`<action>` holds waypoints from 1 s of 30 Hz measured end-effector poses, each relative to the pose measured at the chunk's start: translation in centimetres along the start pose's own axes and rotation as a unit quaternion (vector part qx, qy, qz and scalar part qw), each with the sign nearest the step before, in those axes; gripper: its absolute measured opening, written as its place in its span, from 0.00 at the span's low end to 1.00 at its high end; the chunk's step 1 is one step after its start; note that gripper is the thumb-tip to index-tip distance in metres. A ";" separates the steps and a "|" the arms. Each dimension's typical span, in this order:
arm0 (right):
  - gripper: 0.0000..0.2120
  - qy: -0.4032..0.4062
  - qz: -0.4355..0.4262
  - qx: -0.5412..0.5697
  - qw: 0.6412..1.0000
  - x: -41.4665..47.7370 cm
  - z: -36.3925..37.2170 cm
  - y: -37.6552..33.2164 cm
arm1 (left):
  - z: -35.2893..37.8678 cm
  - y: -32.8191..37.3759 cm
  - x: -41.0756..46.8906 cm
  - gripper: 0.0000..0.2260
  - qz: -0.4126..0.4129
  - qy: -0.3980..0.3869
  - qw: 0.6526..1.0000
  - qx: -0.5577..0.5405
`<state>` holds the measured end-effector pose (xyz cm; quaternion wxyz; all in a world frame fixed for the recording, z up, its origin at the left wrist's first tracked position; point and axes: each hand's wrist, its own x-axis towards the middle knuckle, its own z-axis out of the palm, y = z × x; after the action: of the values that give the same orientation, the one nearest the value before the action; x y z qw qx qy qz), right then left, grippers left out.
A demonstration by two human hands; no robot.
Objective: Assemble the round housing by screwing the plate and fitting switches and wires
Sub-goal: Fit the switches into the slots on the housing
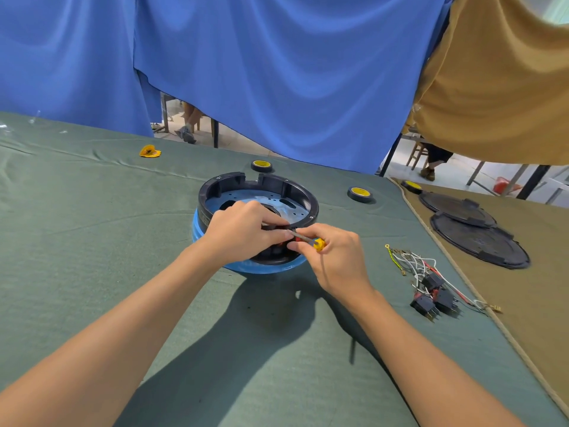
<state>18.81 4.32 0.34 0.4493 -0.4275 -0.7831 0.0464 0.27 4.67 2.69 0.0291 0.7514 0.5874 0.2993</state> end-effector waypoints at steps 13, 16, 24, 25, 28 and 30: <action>0.08 0.000 0.034 0.062 0.998 1.1 -1.3 1.2 | 0.6 0.9 0.0 0.11 -0.080 0.038 0.996 -0.016; 0.10 -0.027 0.030 0.056 0.998 1.9 -1.3 1.3 | 0.4 1.0 0.0 0.10 -0.081 0.034 0.996 -0.021; 0.12 -0.207 0.013 -0.015 0.978 4.4 -2.3 1.7 | 0.2 0.8 -0.3 0.12 -0.019 0.041 0.999 0.016; 0.12 -0.206 0.016 -0.015 0.978 4.5 -2.3 1.7 | 0.2 0.7 -0.6 0.15 -0.004 0.048 0.999 0.022; 0.12 -0.190 0.018 -0.014 0.982 4.4 -2.2 1.6 | 0.7 0.9 -1.0 0.20 0.018 0.069 0.996 0.052; 0.12 -0.180 0.017 -0.010 0.983 4.2 -2.1 1.6 | 1.1 1.1 -1.0 0.19 0.018 0.081 0.993 0.083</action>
<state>20.46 7.68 3.65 0.2958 -0.4297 -0.8444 0.1221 1.66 3.78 1.81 -0.0866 0.7352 0.5966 0.3101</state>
